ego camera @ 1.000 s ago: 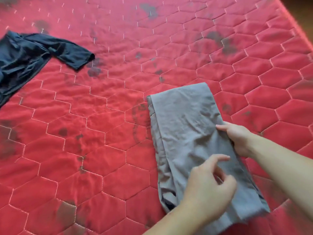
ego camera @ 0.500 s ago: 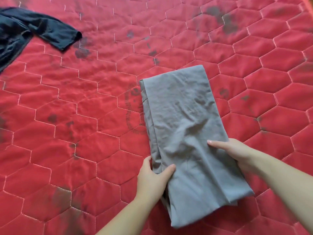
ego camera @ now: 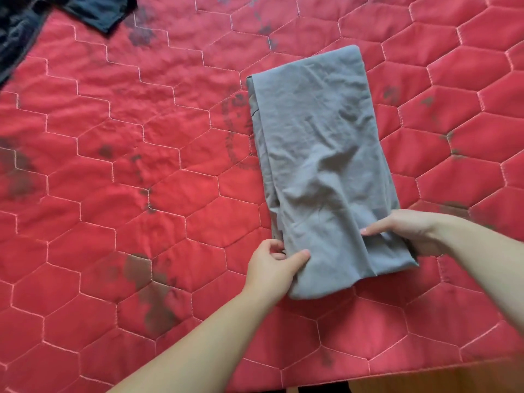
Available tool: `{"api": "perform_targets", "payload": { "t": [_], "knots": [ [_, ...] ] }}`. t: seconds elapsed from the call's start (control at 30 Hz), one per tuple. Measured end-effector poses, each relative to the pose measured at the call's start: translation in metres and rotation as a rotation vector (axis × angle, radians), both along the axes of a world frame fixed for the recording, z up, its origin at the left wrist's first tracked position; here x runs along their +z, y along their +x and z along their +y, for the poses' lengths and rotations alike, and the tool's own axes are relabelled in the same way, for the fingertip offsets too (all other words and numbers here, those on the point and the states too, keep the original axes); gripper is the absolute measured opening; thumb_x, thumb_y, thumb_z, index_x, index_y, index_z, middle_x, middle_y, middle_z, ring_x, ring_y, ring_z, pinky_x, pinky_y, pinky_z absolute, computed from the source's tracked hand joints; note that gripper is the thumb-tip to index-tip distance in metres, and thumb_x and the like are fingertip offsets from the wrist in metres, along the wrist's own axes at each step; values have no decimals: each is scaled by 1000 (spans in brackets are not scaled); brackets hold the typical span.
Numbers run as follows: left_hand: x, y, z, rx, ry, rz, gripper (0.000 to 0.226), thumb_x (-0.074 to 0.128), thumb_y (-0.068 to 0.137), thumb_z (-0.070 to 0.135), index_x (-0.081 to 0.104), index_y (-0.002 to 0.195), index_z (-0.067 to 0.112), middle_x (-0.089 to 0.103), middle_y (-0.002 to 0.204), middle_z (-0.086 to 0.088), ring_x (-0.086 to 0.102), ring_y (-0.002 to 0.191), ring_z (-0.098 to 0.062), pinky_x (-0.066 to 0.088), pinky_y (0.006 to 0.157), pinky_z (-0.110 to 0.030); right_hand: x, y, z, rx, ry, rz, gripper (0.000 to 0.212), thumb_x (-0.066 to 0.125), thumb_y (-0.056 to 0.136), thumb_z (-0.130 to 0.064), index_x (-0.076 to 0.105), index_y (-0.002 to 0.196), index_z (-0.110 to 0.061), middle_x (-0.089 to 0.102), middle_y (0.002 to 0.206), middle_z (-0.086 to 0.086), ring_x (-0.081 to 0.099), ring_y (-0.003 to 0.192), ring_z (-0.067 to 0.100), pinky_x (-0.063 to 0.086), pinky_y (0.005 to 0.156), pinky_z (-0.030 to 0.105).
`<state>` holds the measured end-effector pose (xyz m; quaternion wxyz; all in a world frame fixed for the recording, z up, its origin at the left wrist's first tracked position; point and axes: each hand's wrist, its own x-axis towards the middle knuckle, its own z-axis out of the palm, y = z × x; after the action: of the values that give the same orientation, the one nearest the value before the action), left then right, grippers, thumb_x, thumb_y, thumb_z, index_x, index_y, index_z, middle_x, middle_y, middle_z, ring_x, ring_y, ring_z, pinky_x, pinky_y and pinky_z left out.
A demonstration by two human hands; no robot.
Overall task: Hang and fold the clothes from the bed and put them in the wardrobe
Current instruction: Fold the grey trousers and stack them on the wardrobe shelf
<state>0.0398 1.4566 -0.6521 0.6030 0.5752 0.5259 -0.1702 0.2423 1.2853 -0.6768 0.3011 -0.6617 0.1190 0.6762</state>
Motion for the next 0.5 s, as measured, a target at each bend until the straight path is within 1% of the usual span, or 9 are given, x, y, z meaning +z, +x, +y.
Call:
{"api": "perform_targets", "payload": {
  "t": [0.03,0.1,0.17,0.23,0.27,0.33,0.37,0.43,0.5],
  "knots": [
    [1,-2,3,14,-41,-28,35,80,78,22,60,103,11,73,80,-6,68,73,-17,54,69,-34,1,-3,0,-14,5,-46,53,82,62,-17,69,111,-6,73,104,15,71,94,31,57,77,37],
    [2,-6,8,-8,-43,-72,21,77,80,13,62,96,12,71,71,-3,66,68,-15,55,65,-33,1,-10,-1,-46,11,-262,40,84,67,-15,71,104,-10,75,97,10,72,88,28,57,78,38],
    [-2,-10,13,-55,51,-85,11,76,81,14,66,85,15,71,68,-1,65,66,-14,56,70,-36,-2,-19,-5,-78,-26,-543,27,85,69,-25,73,91,-15,76,80,-2,71,72,12,54,63,25],
    [-5,-12,11,-62,137,-79,10,77,80,19,67,81,17,71,67,1,64,62,-12,54,68,-35,1,-29,-9,-84,-82,-784,21,82,73,-35,71,73,-17,67,56,-14,61,51,-2,43,45,14],
    [-6,-13,7,-47,162,-72,14,78,78,22,65,80,17,68,64,4,61,58,-10,52,62,-32,2,-34,-12,-48,-124,-897,28,78,76,-39,68,64,-16,62,48,-11,57,45,1,39,40,15],
    [-6,-14,-4,-49,135,-50,24,83,73,32,65,79,16,65,62,7,59,56,-10,49,59,-30,1,-41,-21,70,-229,-1081,47,71,80,-46,60,56,-7,54,47,0,49,46,12,37,43,29],
    [-6,-16,-8,-69,74,-49,28,84,69,35,68,81,15,67,66,4,61,59,-12,53,60,-33,2,-44,-25,92,-261,-1134,54,68,82,-48,54,54,-5,49,46,4,46,47,17,35,46,31],
    [-8,-22,-11,-146,-15,-66,30,83,63,35,74,82,14,74,75,-2,66,67,-17,56,68,-40,3,-47,-32,68,-266,-1181,59,66,83,-49,42,49,-7,37,43,5,37,45,21,31,47,34],
    [-14,-29,-6,-267,50,-67,21,81,68,31,76,82,17,76,80,2,69,75,-15,56,73,-37,3,-50,-37,49,-259,-1206,63,65,84,-50,34,47,-10,31,43,4,31,45,22,26,46,36]
  ]
}}
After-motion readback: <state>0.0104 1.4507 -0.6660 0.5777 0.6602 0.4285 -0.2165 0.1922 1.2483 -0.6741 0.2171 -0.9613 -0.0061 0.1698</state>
